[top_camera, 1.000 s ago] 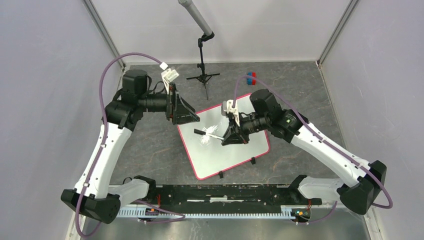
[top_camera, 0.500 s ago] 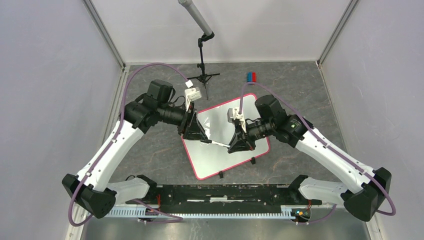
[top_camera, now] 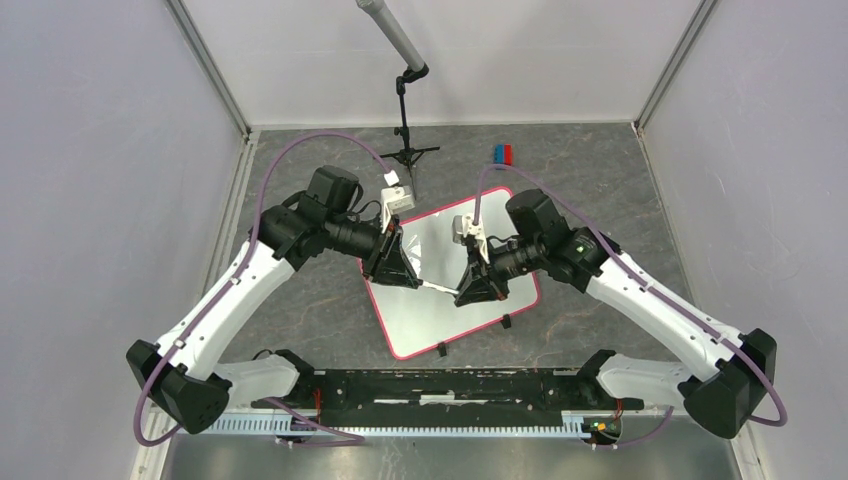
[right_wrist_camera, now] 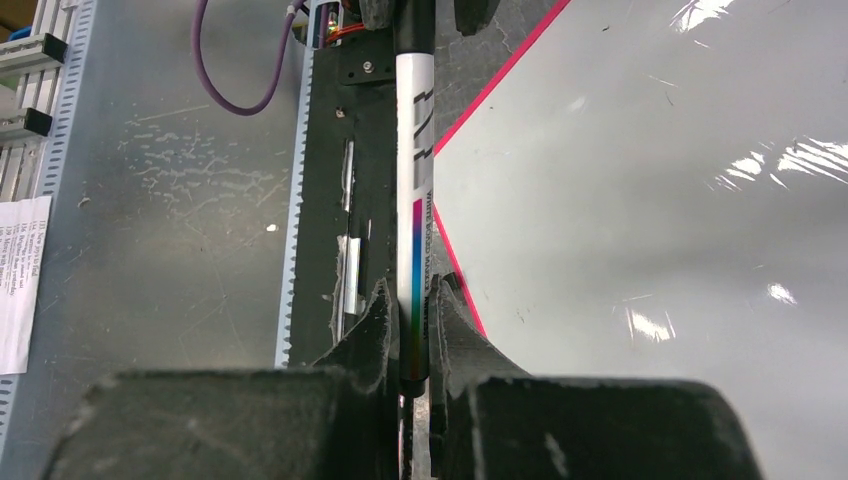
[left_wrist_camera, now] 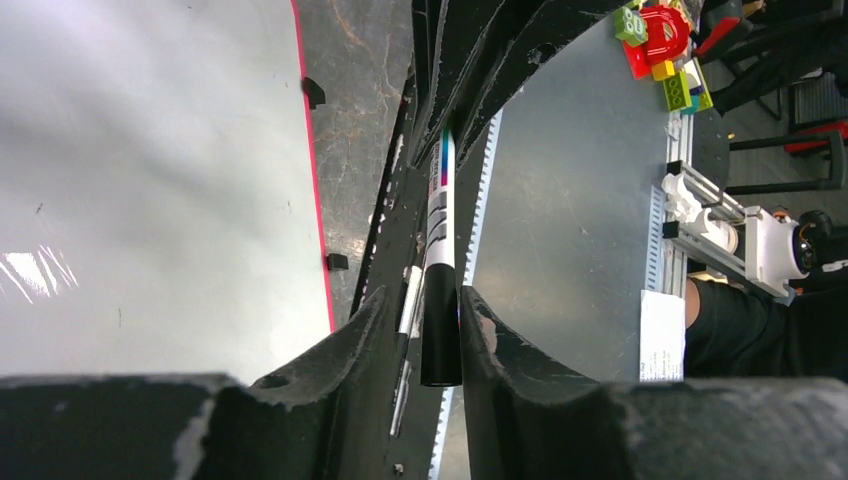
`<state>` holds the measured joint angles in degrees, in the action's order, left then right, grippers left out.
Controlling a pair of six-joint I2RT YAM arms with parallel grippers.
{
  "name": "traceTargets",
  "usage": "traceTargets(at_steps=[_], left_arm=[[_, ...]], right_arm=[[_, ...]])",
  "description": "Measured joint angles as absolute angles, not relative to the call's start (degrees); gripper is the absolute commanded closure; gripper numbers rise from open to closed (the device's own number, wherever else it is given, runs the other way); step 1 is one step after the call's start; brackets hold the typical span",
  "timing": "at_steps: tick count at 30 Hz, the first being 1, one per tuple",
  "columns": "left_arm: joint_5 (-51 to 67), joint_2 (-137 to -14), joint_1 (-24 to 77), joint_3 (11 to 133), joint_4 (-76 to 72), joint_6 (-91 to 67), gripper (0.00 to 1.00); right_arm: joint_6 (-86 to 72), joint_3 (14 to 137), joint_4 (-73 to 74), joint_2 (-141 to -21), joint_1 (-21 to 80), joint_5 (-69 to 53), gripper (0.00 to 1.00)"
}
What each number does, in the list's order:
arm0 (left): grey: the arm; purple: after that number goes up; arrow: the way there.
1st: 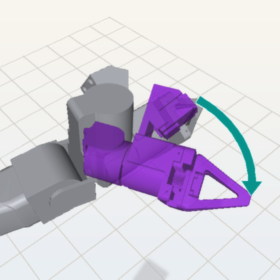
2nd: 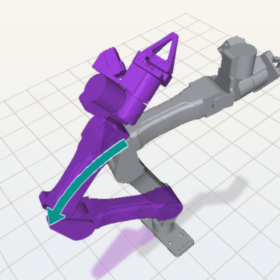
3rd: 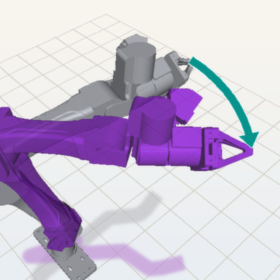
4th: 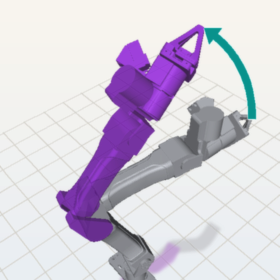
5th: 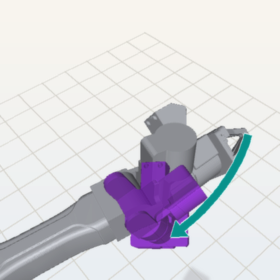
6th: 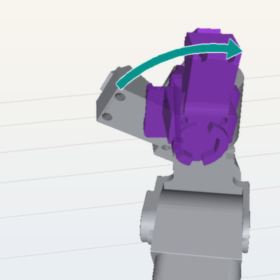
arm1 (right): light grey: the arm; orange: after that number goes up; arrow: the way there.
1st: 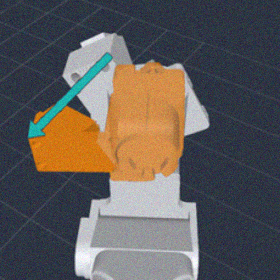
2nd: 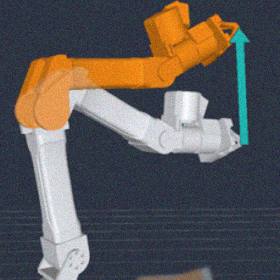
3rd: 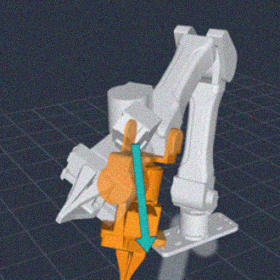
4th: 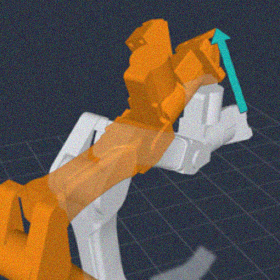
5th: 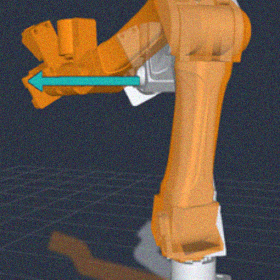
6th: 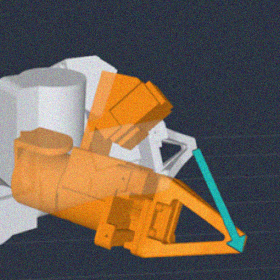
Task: Write a sentence on the whiteboard
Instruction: Pass from the right arm to the left, then open the pen cap from the whiteboard marker.
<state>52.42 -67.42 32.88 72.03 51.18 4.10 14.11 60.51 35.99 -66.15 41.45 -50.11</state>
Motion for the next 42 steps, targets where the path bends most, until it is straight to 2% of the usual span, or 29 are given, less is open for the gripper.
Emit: traceTargets(at_steps=[2, 4, 5, 6, 8, 10, 19, 24, 29, 35, 37, 42], left_arm=[[52.47, -67.44, 33.01, 71.99, 51.2, 4.49, 0.74], [52.62, -67.46, 33.15, 71.94, 51.2, 4.84, 0.86], [52.77, -67.46, 33.19, 71.88, 51.2, 5.13, 0.94], [52.88, -67.46, 33.21, 71.83, 51.18, 5.39, 0.98], [53.06, -67.46, 33.21, 71.81, 51.13, 5.65, 0.97], [53.06, -67.46, 32.93, 71.81, 51.03, 5.58, 0.97], [57.49, -64.73, 23.75, 67.16, 38.37, -6.37, 0.98], [58.87, -60.53, 22.11, 63.37, 27.05, -16.6, 0.98], [60.49, -59.51, 20.45, 62.13, 11.99, -29.43, 0.97], [60.75, -59.48, 19.33, 58.59, -2.33, -42.17, 0.98], [60.6, -59.48, 19.18, 58.26, -3.7, -44.29, 0.98], [61.49, -59.09, 19.09, 58.24, -4.93, -47.0, 0.98]], right_arm=[[13.89, 60.51, 35.97, -66.32, 41.45, -50.09, 1.0], [13.72, 60.51, 35.97, -66.46, 41.45, -50.0, 1.0], [13.69, 60.51, 35.97, -66.52, 41.43, -49.87, 0.92], [13.69, 60.51, 35.99, -66.61, 41.28, -49.87, 0.79], [13.65, 60.77, 36.14, -66.96, 40.93, -49.82, 0.53], [13.13, 62.11, 36.67, -67.83, 40.29, -49.91, 0.38], [6.59, 70.7, 31.94, -70.59, 35.11, -52.58, 0.02], [-0.78, 67.75, 21.37, -65.12, 35.09, -52.29, 0.02], [-8.05, 68.55, 12.08, -65.63, 35.03, -54.19, 0.03], [-24.16, 65.49, -5.74, -68.01, 34.61, -57.69, 0.22], [-28.8, 64.4, -10.17, -68.45, 34.59, -58.17, 0.3], [-36.77, 61.58, -18.63, -68.71, 34.26, -58.11, 0.41]])
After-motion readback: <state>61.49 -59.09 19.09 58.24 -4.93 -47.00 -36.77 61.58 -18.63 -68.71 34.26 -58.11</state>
